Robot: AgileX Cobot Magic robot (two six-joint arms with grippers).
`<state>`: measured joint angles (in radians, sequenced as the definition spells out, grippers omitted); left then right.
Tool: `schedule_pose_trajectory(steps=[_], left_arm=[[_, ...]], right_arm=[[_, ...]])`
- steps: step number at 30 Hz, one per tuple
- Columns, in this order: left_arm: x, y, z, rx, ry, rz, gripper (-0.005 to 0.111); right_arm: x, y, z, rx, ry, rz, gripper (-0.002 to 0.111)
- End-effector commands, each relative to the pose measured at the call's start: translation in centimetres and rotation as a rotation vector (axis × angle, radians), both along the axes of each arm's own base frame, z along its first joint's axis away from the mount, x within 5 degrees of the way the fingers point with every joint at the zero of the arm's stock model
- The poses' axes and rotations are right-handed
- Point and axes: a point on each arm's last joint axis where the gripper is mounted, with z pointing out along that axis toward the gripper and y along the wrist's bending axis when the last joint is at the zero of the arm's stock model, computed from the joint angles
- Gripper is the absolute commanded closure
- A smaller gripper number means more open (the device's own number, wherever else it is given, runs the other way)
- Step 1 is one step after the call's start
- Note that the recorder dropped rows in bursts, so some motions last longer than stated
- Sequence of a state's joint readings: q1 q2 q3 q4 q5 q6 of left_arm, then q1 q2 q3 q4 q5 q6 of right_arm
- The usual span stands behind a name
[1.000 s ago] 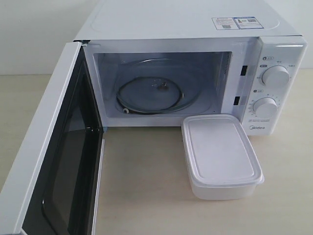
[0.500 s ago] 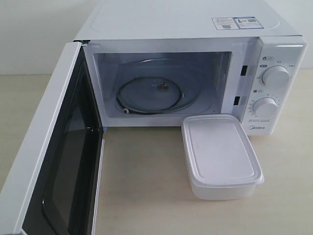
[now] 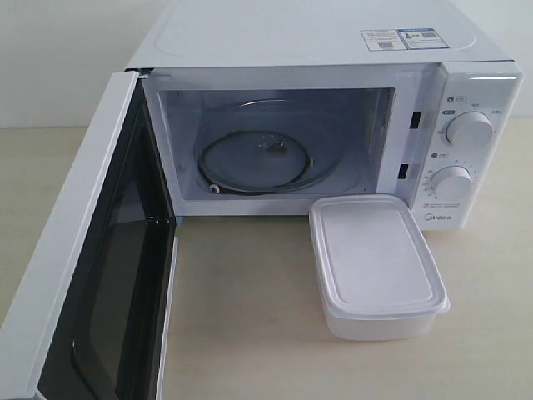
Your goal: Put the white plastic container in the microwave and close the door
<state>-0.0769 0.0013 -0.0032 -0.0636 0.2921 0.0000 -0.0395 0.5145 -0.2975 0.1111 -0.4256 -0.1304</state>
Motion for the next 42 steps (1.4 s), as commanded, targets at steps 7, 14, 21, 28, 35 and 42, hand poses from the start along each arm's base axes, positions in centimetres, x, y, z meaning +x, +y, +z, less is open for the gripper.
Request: schedule_pose_trajectory(steps=[7,14,21,28,35,42], left_arm=[[0.0,0.0,-0.1,0.009,0.004,-0.007,0.102],[0.0,0.0,-0.1,0.009,0.004,-0.007,0.102],[0.0,0.0,-0.1,0.009,0.004,-0.007,0.102],[0.0,0.0,-0.1,0.009,0.004,-0.007,0.102],[0.0,0.0,-0.1,0.009,0.004,-0.007,0.102],[0.0,0.0,-0.1,0.009,0.004,-0.007,0.102]], right_arm=[[6.8,0.0,-5.0,0.002,0.294,0.031,0.109],[9.0,0.5,-8.8,0.014,0.305,0.089,0.109],[9.6,0.5,-13.4,0.061,0.432,0.101,0.109],[10.2,0.5,-18.5,0.179,0.661,0.092,0.109],[11.4,1.9,-20.0,0.365,0.91,0.212,0.109],[13.2,2.6,-19.5,0.279,0.984,0.325,0.109]])
